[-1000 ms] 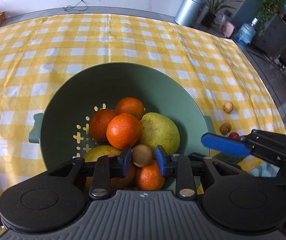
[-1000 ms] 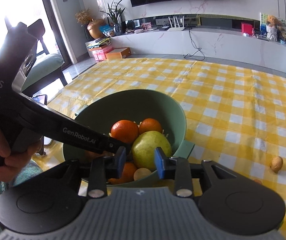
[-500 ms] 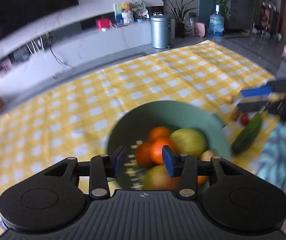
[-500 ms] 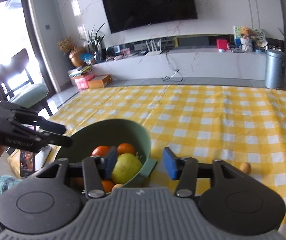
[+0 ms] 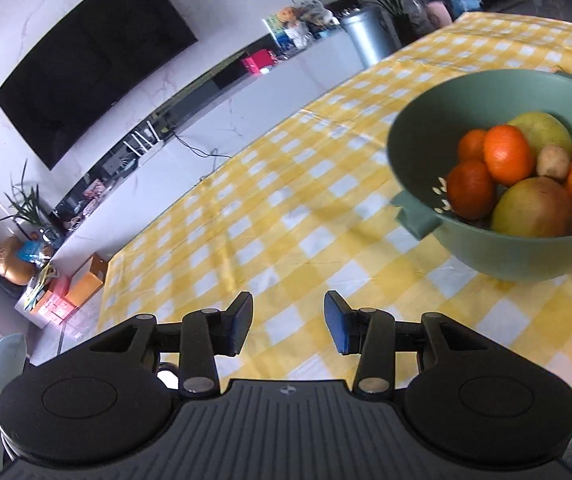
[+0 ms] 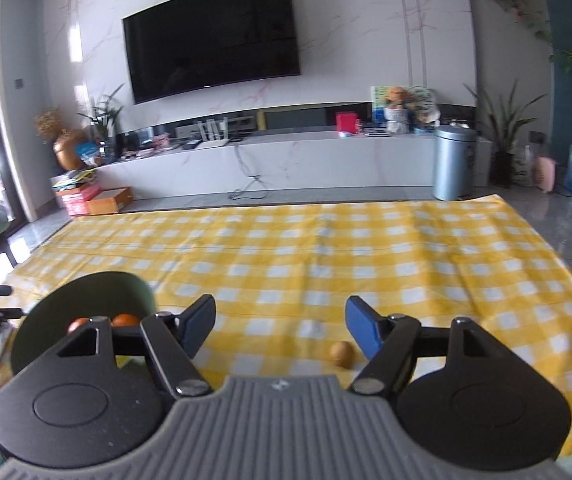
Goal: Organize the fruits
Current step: 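Open both tools over the colander and swing them back toward the table, then grasp another kiwi with the left tool while the right tool grasps a small brown fruit, then carry the kiwi over the colander with the left tool while the right tool carries its fruit there, then open both tools over the colander, releasing the kiwi and small fruit, then move both tools back toward the cucumber and red tomato on the cloth, then grasp the green cucumber at its end with the left tool and lift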
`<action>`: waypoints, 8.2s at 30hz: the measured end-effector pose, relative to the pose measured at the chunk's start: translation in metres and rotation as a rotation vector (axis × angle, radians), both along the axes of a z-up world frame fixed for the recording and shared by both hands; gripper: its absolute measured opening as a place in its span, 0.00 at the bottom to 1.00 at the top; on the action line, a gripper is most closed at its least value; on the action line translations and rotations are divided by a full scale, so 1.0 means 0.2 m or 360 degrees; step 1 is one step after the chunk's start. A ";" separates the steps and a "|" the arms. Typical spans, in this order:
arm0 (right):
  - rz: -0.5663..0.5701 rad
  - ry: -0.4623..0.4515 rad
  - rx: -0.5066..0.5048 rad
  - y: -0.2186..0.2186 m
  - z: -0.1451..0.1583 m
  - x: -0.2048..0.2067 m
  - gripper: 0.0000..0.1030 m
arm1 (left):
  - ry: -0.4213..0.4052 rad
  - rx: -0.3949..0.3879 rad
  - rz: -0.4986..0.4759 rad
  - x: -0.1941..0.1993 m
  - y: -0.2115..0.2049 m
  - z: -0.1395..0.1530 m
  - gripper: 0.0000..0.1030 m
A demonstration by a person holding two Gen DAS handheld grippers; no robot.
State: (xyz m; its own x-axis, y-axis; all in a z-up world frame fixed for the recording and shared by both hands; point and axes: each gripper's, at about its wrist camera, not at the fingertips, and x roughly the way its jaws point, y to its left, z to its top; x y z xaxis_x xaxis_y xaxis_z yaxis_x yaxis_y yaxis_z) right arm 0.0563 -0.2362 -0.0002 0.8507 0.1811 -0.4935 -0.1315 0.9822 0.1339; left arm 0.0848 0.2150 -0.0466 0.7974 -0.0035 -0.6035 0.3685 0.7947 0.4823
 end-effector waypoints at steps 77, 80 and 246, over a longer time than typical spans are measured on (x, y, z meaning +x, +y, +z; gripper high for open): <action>-0.0022 0.0661 0.0243 -0.31 -0.45 0.63 0.20 | 0.1110 -0.0993 0.0369 0.42 -1.53 -0.17 0.27; -0.0019 0.0658 0.0250 -0.31 -0.45 0.63 0.20 | 0.1080 -0.0994 0.0388 0.42 -1.53 -0.16 0.26; 0.0222 0.0893 0.0128 -0.25 -0.37 0.09 0.32 | 0.0806 -0.0087 -0.0659 -0.03 -1.66 -0.19 0.69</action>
